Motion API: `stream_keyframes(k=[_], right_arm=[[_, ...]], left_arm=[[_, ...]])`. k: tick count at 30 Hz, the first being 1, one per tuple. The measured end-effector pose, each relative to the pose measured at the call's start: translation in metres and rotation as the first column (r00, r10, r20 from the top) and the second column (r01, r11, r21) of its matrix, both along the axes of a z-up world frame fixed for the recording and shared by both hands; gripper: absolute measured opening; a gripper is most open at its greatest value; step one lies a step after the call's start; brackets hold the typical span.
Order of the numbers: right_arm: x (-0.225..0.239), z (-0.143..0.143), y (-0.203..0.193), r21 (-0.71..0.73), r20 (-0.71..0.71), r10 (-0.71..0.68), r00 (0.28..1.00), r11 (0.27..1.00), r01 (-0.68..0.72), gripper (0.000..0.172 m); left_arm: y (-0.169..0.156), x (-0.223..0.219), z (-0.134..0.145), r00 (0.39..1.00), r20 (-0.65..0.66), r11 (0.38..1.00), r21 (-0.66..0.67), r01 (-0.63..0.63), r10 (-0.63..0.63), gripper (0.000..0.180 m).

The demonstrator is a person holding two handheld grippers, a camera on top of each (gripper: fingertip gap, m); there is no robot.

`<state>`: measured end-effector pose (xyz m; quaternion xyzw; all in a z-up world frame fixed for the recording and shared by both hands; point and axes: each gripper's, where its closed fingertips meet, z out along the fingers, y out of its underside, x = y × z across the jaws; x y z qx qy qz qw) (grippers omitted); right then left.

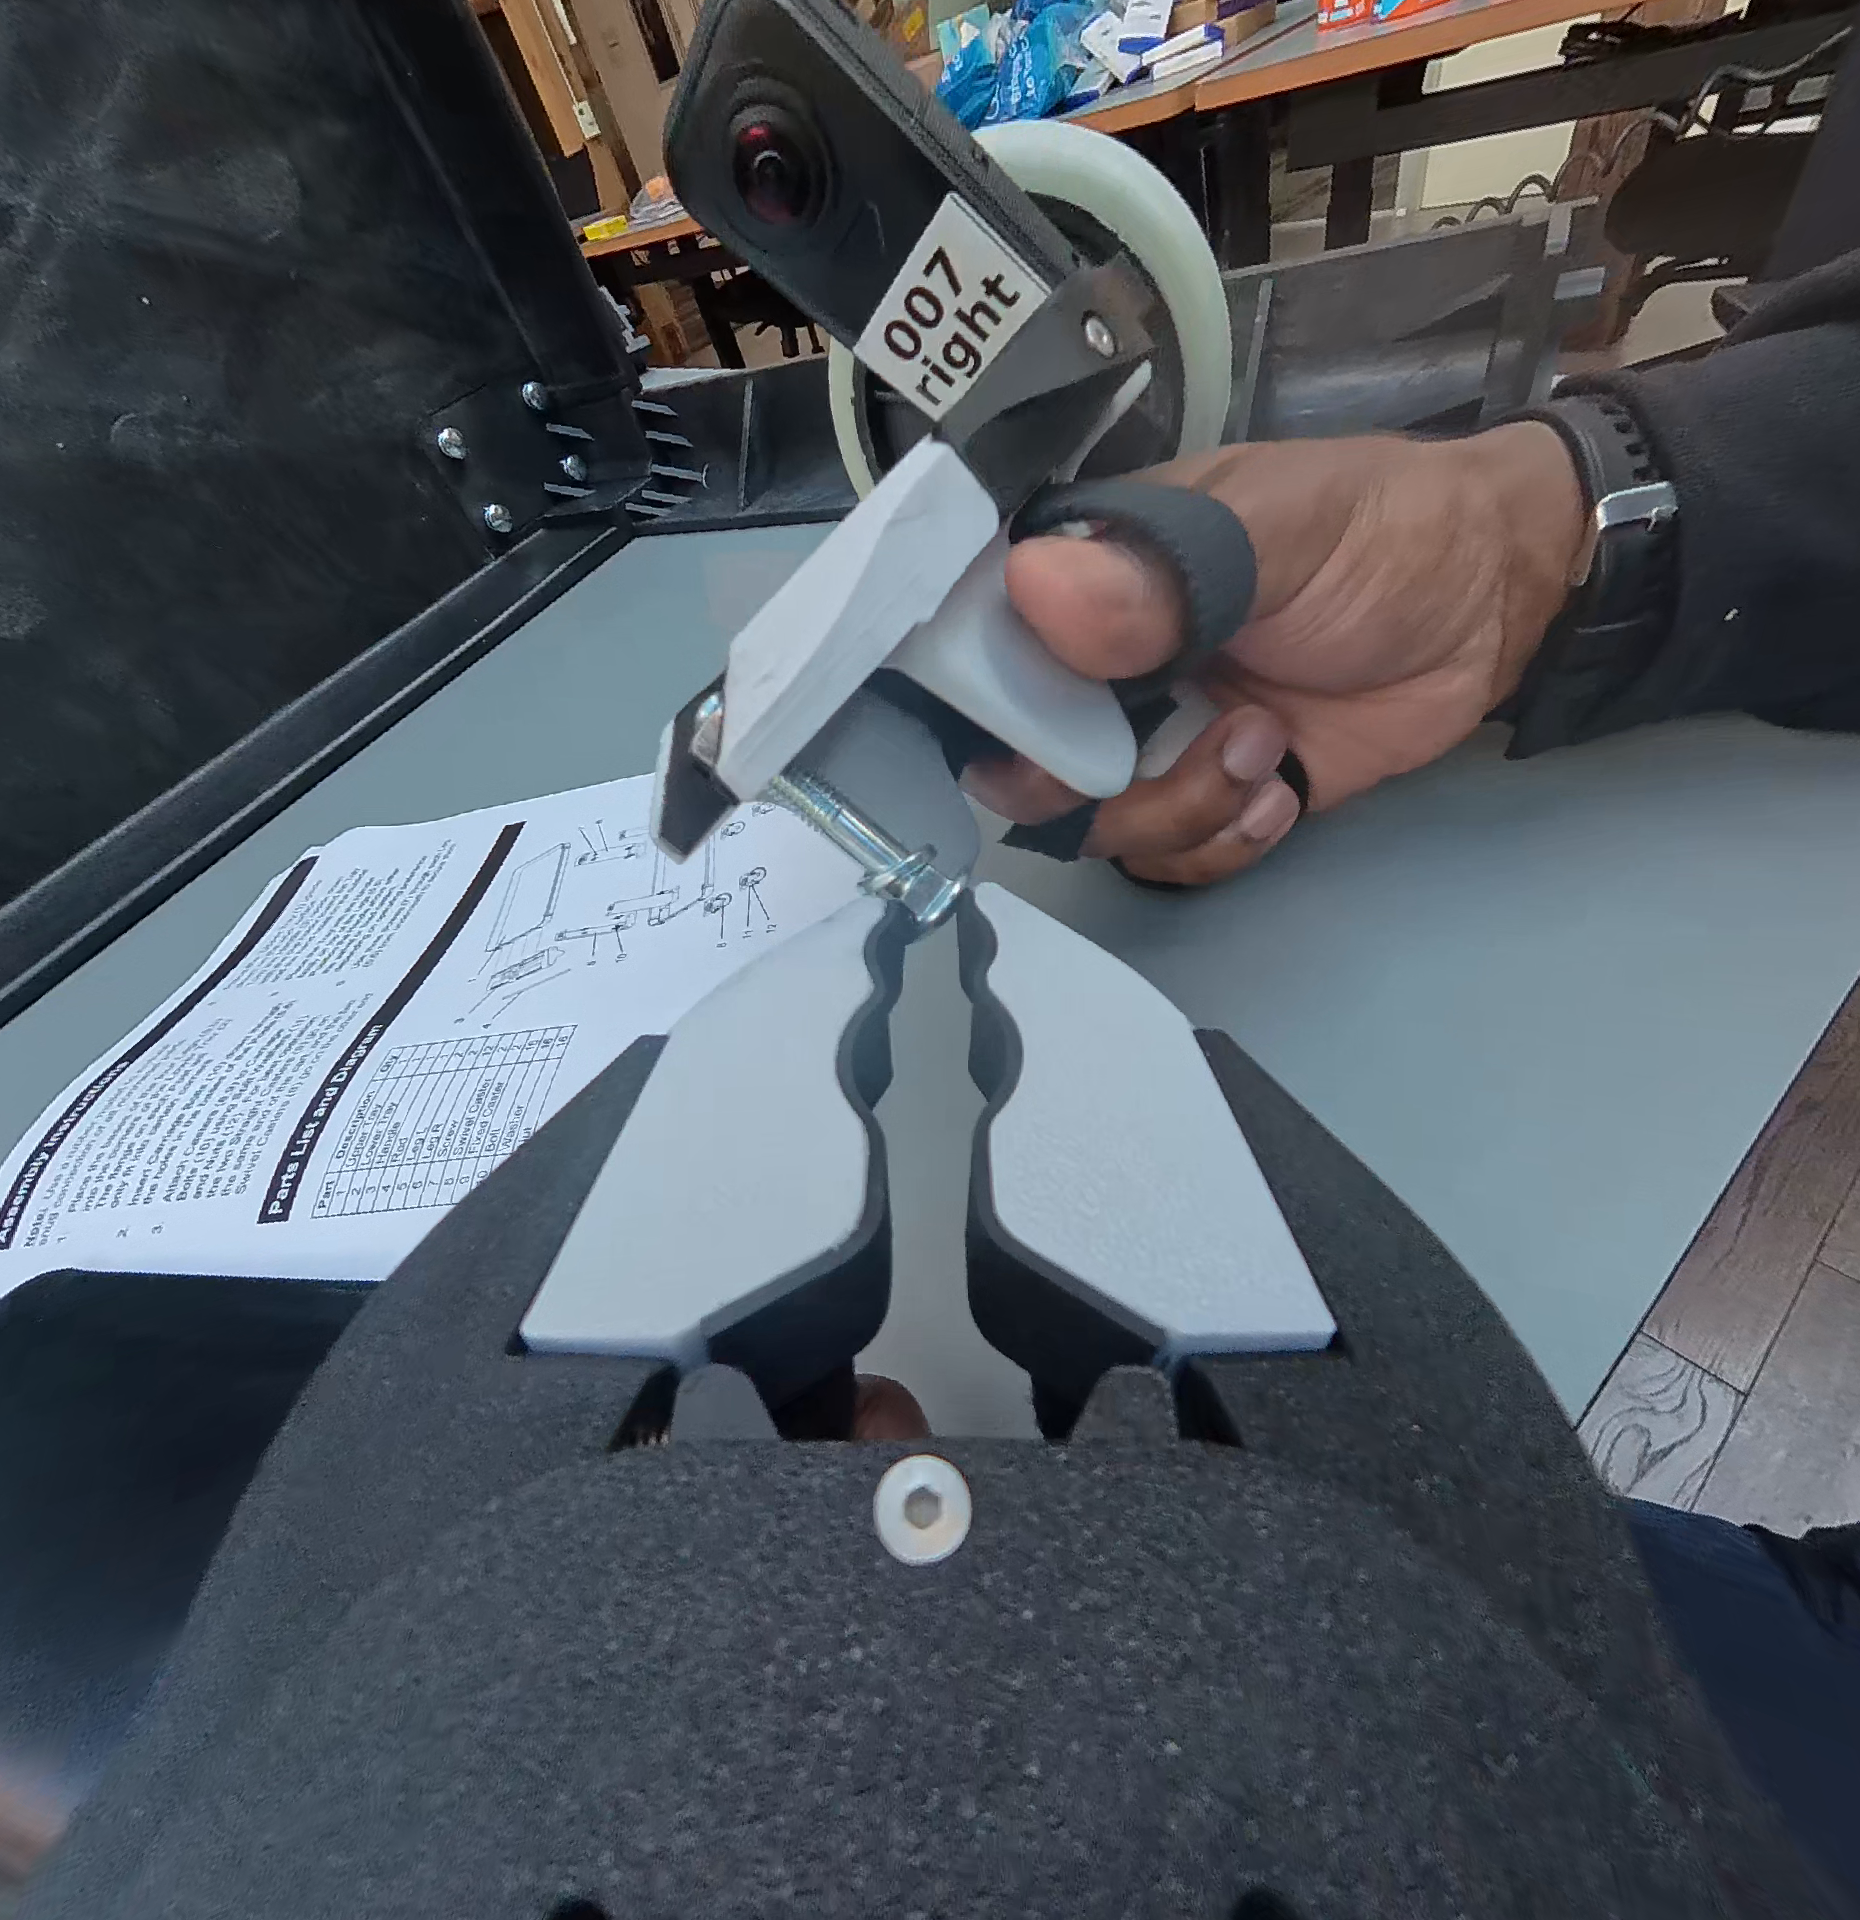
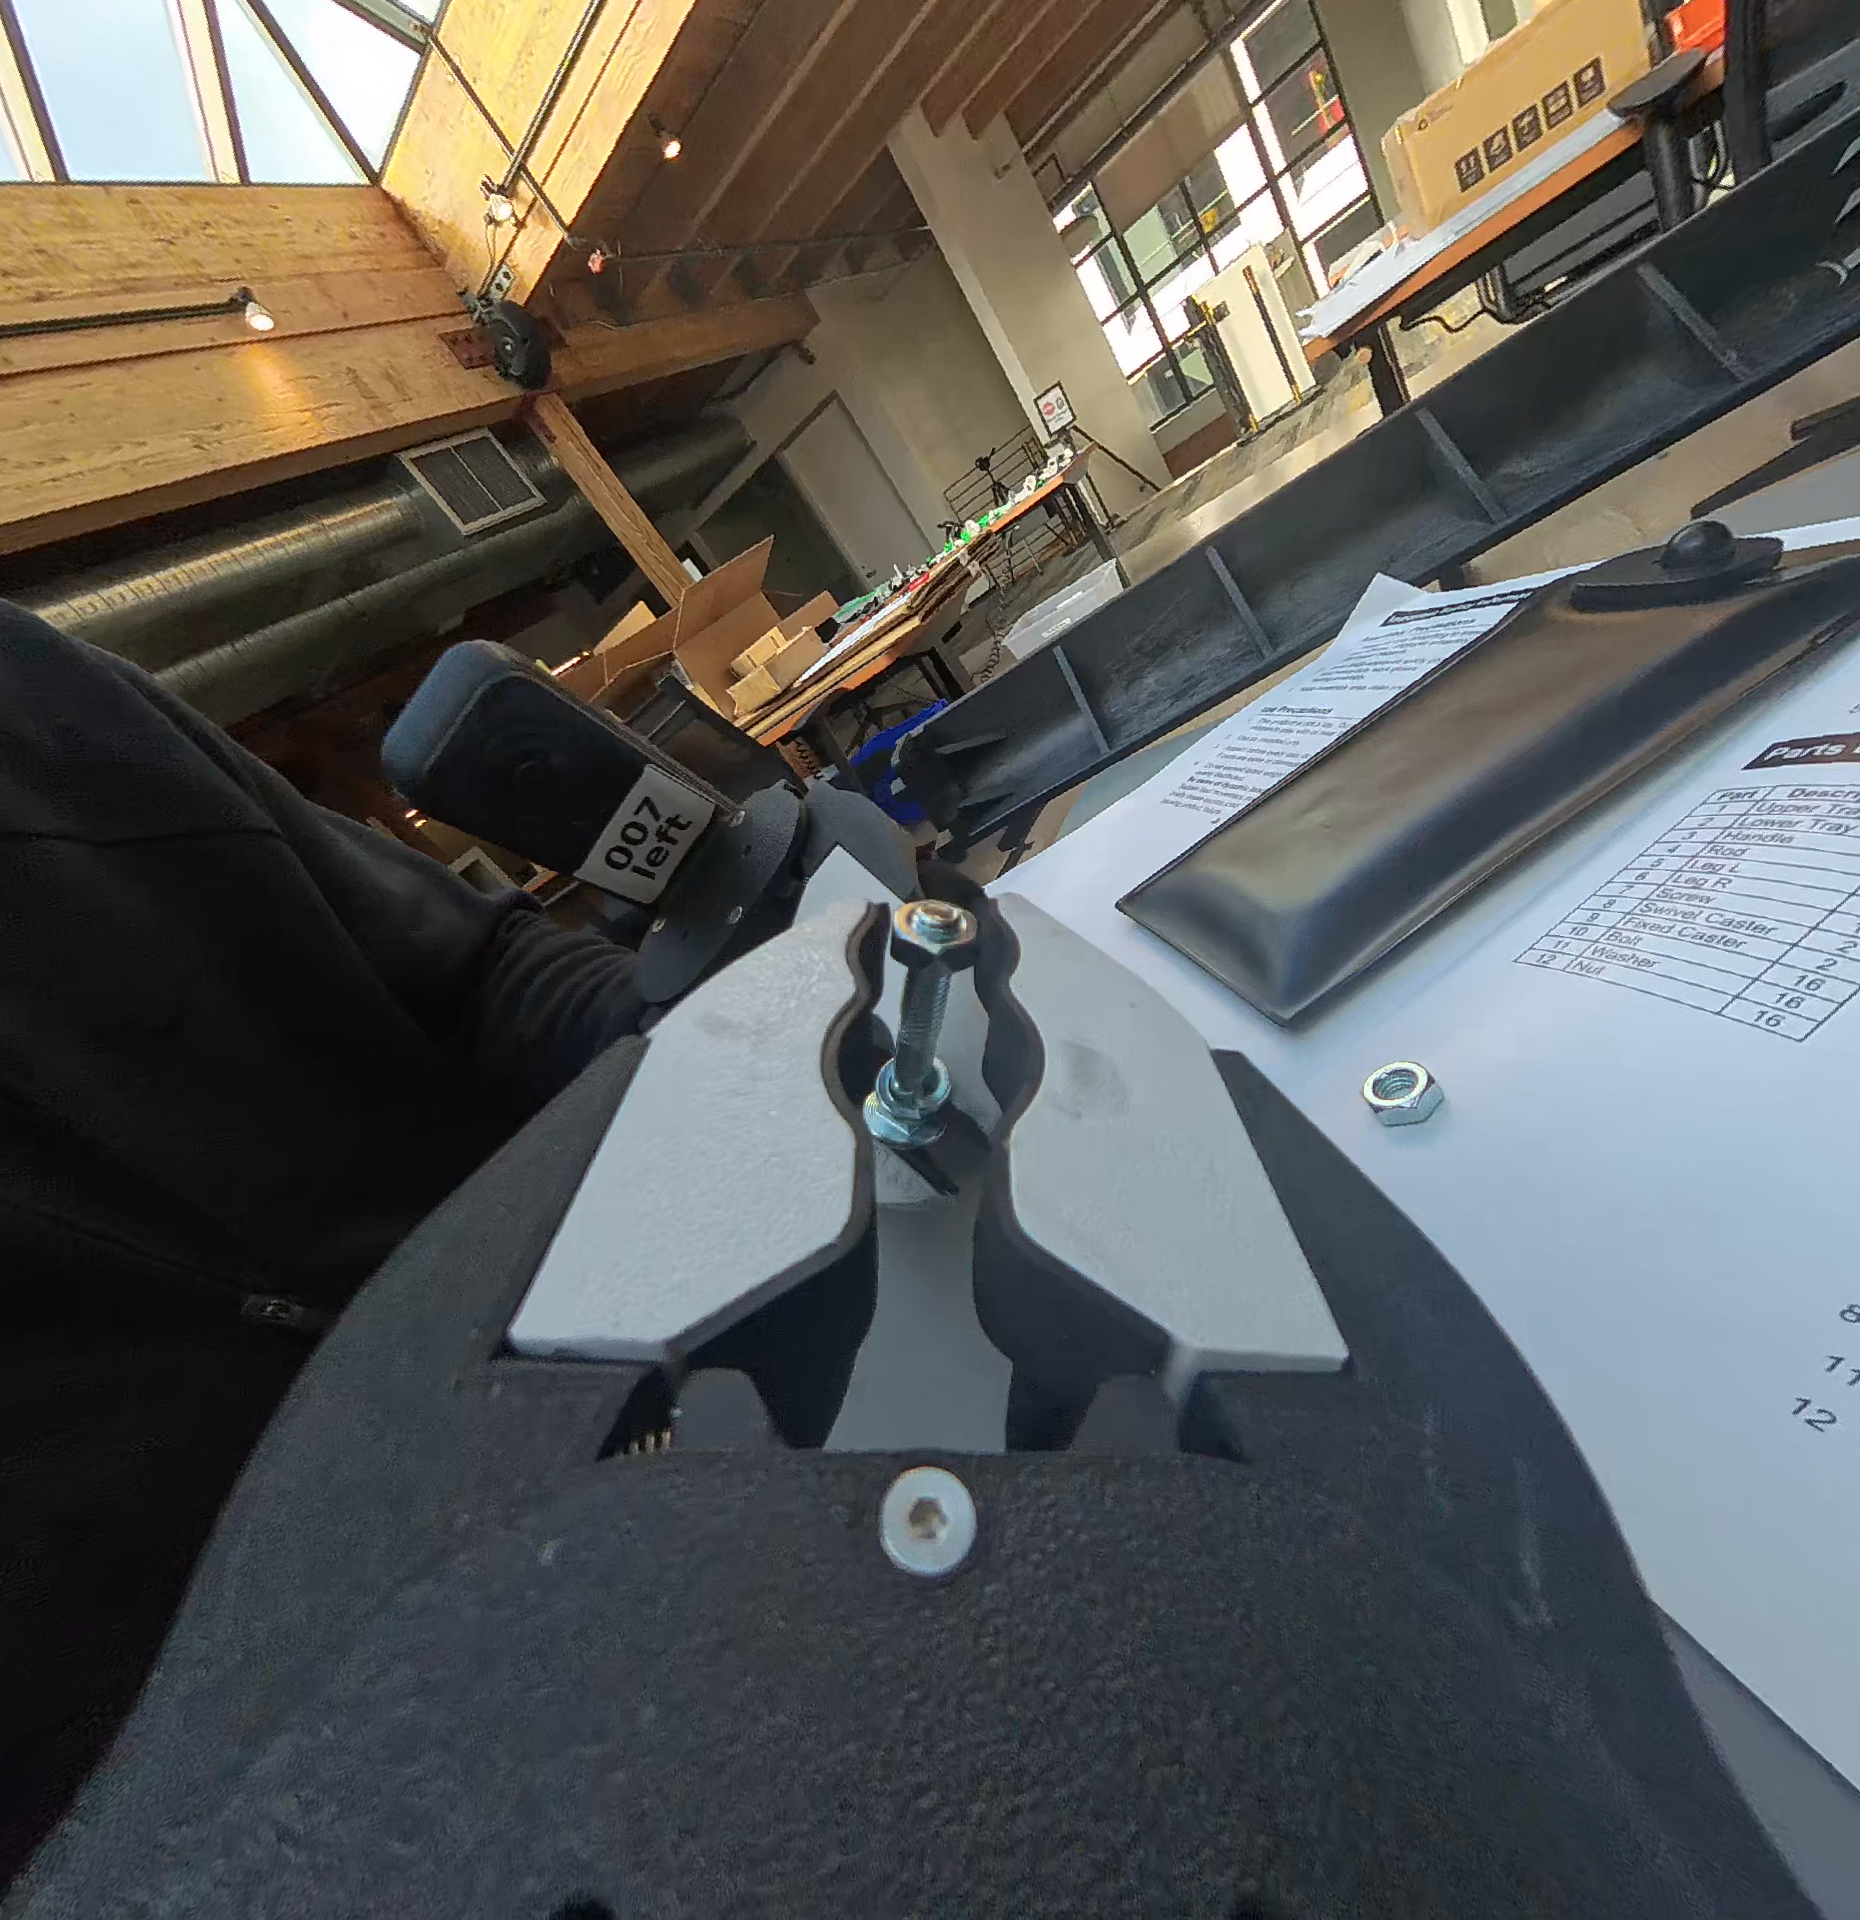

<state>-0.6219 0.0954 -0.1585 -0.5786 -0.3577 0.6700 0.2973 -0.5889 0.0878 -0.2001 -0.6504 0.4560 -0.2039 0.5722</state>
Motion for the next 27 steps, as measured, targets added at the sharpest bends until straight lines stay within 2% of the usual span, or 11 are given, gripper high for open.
stream_keyframes(k=[5, 9, 11, 15, 16, 19, 20, 24, 27], right_arm=[[0.002, 0.003, 0.002, 0.07, 0.003, -0.047, 0.999, 0.996, 0.046, 0.015], [0.003, 0.003, 0.005, 0.114, 0.005, -0.09, 0.996, 0.99, 0.089, 0.014], [0.003, 0.005, 0.003, 0.127, -0.008, -0.09, 0.996, 0.988, 0.09, 0.014], [-0.002, 0.003, -0.003, 0.16, 0.005, -0.066, 0.998, 0.985, 0.064, 0.014], [-0.004, 0.001, -0.006, 0.172, 0.015, -0.058, 0.998, 0.984, 0.054, 0.014], [-0.005, -0.001, -0.009, 0.204, 0.033, -0.053, 0.998, 0.978, 0.045, 0.014], [-0.005, -0.003, -0.008, 0.211, 0.046, -0.054, 0.997, 0.977, 0.043, 0.014], [-0.003, -0.01, -0.007, 0.234, 0.099, -0.039, 0.994, 0.972, 0.015, 0.015], [-0.003, -0.009, -0.011, 0.237, 0.103, -0.007, 0.995, 0.971, -0.018, 0.015]], left_arm=[[0.001, -0.004, 0.001, 0.999, 0.041, 0.997, -0.073, 0.01, -0.007, 0.012], [-0.001, -0.009, 0.013, 0.985, 0.174, 0.983, -0.181, 0.042, -0.01, 0.026], [0.001, -0.008, 0.019, 0.978, 0.209, 0.978, -0.2, 0.055, -0.012, 0.026], [0.006, 0.001, 0.015, 0.982, 0.185, 0.975, -0.212, 0.063, -0.023, 0.025], [0.006, 0.005, 0.015, 0.98, 0.194, 0.972, -0.219, 0.082, -0.038, 0.018], [0.005, 0.006, 0.015, 0.971, 0.233, 0.97, -0.217, 0.107, -0.055, 0.014], [0.007, 0.003, 0.013, 0.975, 0.219, 0.973, -0.215, 0.08, -0.032, 0.014], [0.011, -0.012, 0.015, 0.985, 0.168, 0.995, -0.096, -0.018, 0.034, 0.008], [0.009, -0.012, 0.016, 0.988, 0.15, 0.999, -0.039, -0.036, 0.041, 0.006]])
